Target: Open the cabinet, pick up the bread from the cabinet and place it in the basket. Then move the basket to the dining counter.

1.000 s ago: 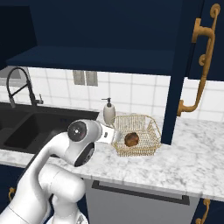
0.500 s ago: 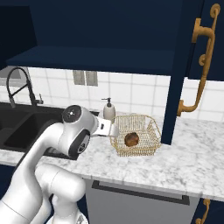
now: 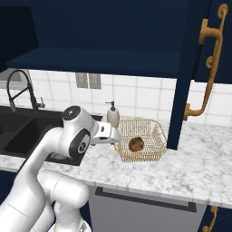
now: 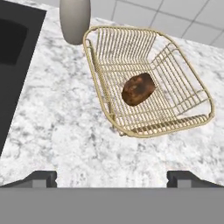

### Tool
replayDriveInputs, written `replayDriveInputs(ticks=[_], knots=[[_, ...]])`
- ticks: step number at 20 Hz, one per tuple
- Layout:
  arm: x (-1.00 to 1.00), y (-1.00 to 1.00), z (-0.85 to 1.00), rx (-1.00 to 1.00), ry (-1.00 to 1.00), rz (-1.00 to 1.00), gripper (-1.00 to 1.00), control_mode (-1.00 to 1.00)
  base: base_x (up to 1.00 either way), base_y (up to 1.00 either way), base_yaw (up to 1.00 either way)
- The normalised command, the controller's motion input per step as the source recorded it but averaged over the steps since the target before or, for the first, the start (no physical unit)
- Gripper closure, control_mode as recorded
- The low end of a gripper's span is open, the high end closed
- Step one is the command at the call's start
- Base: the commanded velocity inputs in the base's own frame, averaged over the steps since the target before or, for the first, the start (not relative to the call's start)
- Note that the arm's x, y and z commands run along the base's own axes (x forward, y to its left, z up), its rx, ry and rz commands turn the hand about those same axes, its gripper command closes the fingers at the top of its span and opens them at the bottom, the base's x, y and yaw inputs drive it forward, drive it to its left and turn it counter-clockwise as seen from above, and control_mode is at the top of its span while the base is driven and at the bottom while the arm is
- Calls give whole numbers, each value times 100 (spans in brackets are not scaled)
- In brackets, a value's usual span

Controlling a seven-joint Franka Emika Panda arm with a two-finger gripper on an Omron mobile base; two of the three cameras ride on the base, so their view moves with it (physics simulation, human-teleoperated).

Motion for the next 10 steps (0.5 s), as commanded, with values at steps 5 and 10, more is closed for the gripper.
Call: replayDriveInputs(ticks=[5, 10], knots=[[23, 0, -13, -8, 1, 0, -100, -100, 0, 0, 0], [51, -36, -26, -6, 18, -4, -100, -100, 0, 0, 0]])
